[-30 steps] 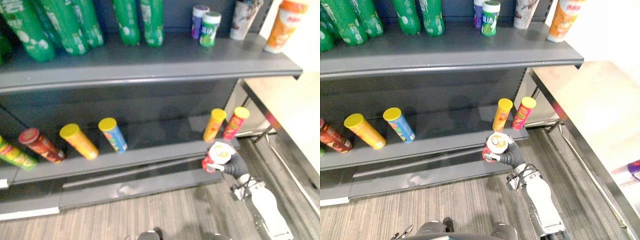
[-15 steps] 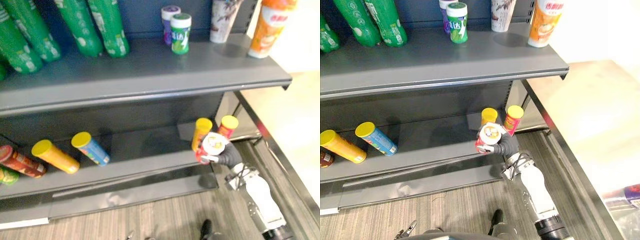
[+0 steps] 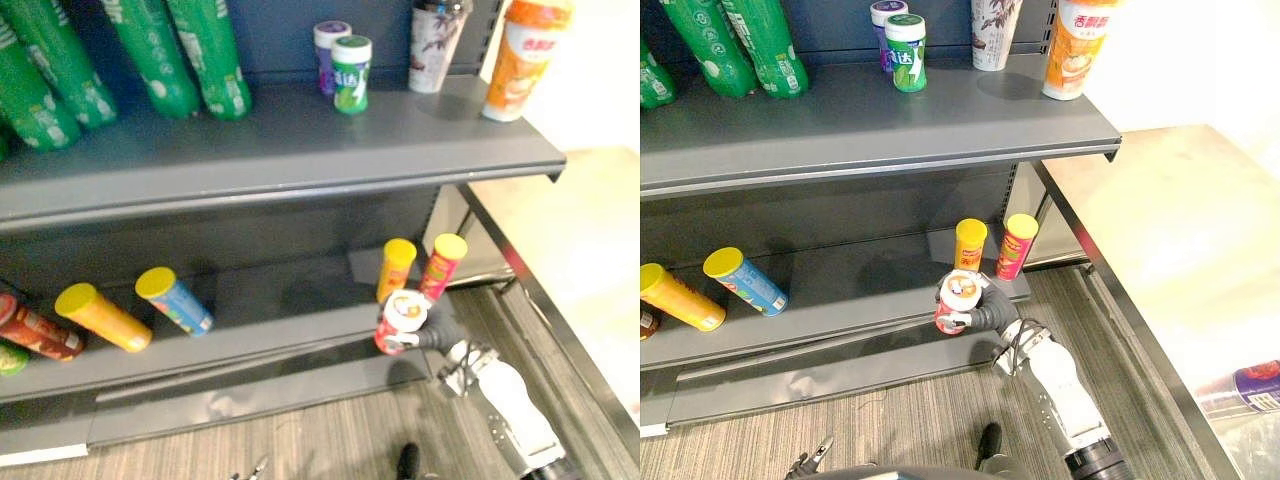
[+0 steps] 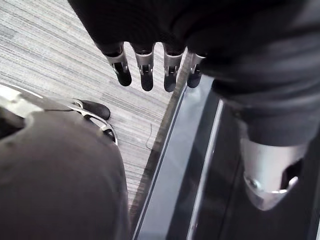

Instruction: Put the gum and the chips on the shelf.

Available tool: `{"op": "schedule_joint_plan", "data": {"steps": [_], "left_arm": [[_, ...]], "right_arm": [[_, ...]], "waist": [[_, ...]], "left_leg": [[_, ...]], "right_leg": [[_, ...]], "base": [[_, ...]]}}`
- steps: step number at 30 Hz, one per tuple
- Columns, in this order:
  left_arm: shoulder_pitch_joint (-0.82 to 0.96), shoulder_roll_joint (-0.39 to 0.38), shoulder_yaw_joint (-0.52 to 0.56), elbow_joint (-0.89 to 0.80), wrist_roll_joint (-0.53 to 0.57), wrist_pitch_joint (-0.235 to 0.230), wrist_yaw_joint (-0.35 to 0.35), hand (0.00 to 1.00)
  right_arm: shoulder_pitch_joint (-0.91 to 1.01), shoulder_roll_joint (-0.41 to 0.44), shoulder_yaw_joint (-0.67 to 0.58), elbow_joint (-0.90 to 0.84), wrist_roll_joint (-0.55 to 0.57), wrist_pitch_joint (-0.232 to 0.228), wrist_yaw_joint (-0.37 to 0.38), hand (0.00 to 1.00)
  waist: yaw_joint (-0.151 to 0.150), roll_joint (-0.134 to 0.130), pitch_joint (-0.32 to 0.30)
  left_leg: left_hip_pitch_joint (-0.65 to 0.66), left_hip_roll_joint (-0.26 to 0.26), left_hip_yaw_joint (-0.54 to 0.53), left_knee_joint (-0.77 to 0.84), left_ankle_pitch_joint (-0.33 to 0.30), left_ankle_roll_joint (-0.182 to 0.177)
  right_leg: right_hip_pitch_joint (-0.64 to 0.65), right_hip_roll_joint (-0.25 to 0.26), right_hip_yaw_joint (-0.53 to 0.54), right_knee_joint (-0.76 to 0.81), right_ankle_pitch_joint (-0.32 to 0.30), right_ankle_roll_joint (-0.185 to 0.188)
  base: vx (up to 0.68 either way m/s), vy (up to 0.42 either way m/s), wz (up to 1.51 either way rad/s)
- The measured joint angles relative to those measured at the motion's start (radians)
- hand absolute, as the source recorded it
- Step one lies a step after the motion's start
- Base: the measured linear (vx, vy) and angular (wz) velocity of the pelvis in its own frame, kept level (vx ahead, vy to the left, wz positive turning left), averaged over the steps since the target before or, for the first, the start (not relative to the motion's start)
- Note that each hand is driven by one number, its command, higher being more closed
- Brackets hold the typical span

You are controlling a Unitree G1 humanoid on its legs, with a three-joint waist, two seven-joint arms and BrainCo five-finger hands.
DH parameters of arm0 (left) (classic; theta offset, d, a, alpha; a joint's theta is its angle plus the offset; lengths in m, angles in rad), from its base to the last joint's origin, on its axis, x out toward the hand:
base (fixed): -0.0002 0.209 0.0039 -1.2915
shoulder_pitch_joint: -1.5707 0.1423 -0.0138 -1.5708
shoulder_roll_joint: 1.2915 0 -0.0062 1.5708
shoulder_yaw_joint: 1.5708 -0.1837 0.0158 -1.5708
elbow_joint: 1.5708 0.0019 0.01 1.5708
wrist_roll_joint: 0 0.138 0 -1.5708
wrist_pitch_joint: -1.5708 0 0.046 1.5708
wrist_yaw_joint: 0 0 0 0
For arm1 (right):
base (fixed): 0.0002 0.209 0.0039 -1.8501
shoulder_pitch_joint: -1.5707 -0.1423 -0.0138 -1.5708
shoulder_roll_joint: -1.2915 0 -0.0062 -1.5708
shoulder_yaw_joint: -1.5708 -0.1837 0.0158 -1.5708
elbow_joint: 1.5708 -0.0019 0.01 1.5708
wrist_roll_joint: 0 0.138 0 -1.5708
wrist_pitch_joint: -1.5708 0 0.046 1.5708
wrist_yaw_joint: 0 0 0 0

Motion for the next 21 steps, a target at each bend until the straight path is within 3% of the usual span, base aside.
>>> {"op": "schedule_joint_plan", "data": {"steps": [6, 14, 21], "left_arm": [[-0.020, 0.001, -0.003, 0.018, 0.007, 0.004, -0.014, 0.00], [-0.026, 0.011, 0.015, 0.051, 0.046, 0.002, -0.030, 0.00], [-0.024, 0.013, 0.042, 0.060, 0.077, -0.001, -0.034, 0.00]], "right_arm": [[-0.100, -0.093, -0.022, -0.208, 0.064, 0.058, 0.019, 1.00], [-0.199, -0.168, -0.133, -0.402, 0.163, 0.105, 0.019, 1.00], [-0.220, -0.205, -0.195, -0.439, 0.219, 0.150, 0.036, 1.00]], "waist": [[-0.003, 0.003, -0.001], [-0.003, -0.015, -0.011], [-0.015, -0.029, -0.021]], "left_leg": [[0.016, -0.015, 0.022, -0.006, 0.001, 0.001], [0.026, -0.020, 0.039, 0.002, -0.005, 0.009], [0.032, -0.018, 0.060, -0.015, -0.001, 0.005]], "right_leg": [[0.000, -0.009, 0.023, 0.000, 0.014, 0.001], [-0.001, -0.007, 0.053, 0.000, 0.022, 0.001], [-0.019, -0.002, 0.076, 0.000, 0.023, 0.000]], "base": [[0.01, 0.029, -0.09], [-0.05, -0.001, -0.09], [-0.02, -0.003, -0.11]]}}
